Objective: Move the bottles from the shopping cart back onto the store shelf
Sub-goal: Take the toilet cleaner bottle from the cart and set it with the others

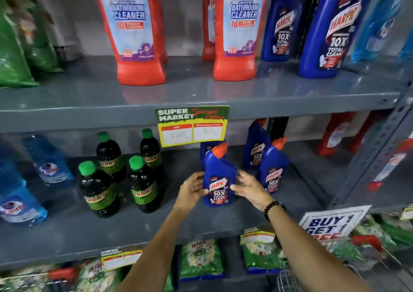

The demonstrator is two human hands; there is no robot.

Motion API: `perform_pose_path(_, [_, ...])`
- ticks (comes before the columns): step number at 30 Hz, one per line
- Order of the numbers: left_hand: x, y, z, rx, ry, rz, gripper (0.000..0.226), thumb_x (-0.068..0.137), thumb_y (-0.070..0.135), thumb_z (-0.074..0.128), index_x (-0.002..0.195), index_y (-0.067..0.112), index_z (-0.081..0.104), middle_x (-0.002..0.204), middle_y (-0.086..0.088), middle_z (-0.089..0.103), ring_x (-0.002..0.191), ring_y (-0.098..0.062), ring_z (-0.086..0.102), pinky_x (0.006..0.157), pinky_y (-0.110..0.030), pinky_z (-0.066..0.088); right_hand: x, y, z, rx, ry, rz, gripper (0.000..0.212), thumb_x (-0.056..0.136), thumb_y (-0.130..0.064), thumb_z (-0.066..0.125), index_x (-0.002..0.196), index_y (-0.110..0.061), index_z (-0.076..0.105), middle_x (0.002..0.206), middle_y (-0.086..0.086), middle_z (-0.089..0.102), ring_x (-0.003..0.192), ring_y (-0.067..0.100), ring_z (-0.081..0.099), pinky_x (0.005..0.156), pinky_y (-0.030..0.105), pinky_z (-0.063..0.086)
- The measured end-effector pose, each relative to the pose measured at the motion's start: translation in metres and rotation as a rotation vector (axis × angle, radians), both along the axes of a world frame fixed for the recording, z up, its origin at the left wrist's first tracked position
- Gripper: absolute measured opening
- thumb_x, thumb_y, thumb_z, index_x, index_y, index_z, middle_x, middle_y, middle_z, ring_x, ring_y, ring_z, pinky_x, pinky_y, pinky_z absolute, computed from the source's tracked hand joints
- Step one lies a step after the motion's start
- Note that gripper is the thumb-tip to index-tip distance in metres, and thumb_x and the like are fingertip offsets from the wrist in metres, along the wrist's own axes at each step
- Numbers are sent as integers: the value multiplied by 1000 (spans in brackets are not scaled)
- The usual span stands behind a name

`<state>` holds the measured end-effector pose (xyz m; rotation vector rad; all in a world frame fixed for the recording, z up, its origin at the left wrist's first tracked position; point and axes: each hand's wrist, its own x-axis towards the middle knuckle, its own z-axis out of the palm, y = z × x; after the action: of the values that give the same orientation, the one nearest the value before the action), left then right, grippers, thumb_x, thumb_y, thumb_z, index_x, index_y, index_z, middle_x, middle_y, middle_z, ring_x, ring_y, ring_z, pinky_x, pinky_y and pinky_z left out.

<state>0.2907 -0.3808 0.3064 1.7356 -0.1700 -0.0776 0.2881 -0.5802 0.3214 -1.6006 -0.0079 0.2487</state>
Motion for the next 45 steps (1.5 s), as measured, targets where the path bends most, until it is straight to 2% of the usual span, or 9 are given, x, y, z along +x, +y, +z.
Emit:
perform_pose_path(3, [9, -7, -5, 17, 5, 24, 51, 73, -21, 59, 121, -8, 45, 108, -17, 58, 91, -24, 60, 70, -12, 54, 12, -5, -6, 6, 2, 8, 49, 86, 13, 49, 131, -5, 41, 137, 19, 49, 112, 21, 50, 77, 23, 52])
perform_pose_path(9, [8, -10, -15, -16, 41, 39, 47, 78, -19, 56, 123, -9, 45, 115, -16, 56, 79, 6, 66, 73, -12, 54, 19, -13, -16, 53, 38, 23, 57, 83, 18, 50, 134, -3, 38, 139, 18, 46, 121, 25, 48, 87, 27, 50])
perform_pose_path(12, [2, -13, -26, -2, 80, 56, 46, 79, -19, 54, 124, -11, 44, 121, -26, 56, 89, -8, 65, 80, -18, 55, 15, -13, -29, -33, 66, 49, 65, 77, 23, 52, 136, 2, 35, 141, 18, 44, 130, 28, 43, 99, 32, 40])
perform_pose_path(16, [-10, -23, -43, 124, 109, 85, 47, 77, -13, 62, 121, -4, 51, 121, -23, 61, 110, -29, 59, 100, -46, 46, 9, -7, -48, -174, 46, 30, 63, 74, 17, 63, 131, 2, 43, 137, 19, 51, 124, 29, 50, 103, 36, 41])
perform_pose_path(20, [-13, -34, -48, 167, 109, 203, 46, 77, -4, 66, 121, 2, 53, 118, -19, 64, 111, -29, 60, 100, -43, 46, 10, -5, -55, -262, -13, -16, 55, 75, 5, 69, 127, 0, 50, 130, 17, 58, 120, 27, 55, 106, 43, 41])
perform_pose_path(29, [-12, -34, -54, 194, 95, 212, 46, 78, 3, 67, 122, 7, 52, 120, -14, 64, 113, -25, 59, 98, -36, 46, 6, -4, -60, -292, -84, -52, 51, 78, 1, 68, 126, -3, 52, 127, 14, 60, 119, 27, 56, 96, 32, 44])
perform_pose_path(37, [-33, -69, -59, 242, 44, 433, 83, 66, 18, 79, 136, 12, 35, 124, -6, 62, 122, -24, 48, 120, -47, 12, -45, -25, -78, -577, -167, -652, 45, 83, -23, 66, 123, -8, 55, 125, 16, 60, 116, 31, 53, 96, 39, 44])
perform_pose_path(41, [-35, -87, -60, 245, 52, 527, 97, 62, 28, 82, 140, 9, 27, 137, -7, 50, 133, -23, 41, 120, -39, -4, -36, -43, -74, -513, -73, -823, 79, 76, -24, 73, 139, -3, 31, 139, 23, 42, 131, 37, 37, 105, 47, 36])
perform_pose_path(45, [-31, -92, -64, 310, 43, 585, 98, 63, 31, 81, 140, 8, 25, 139, -10, 48, 133, -24, 40, 120, -41, -1, -11, -62, -68, -448, -41, -716, 117, 63, -31, 83, 146, -1, 6, 154, 21, 21, 144, 33, 13, 118, 46, 17])
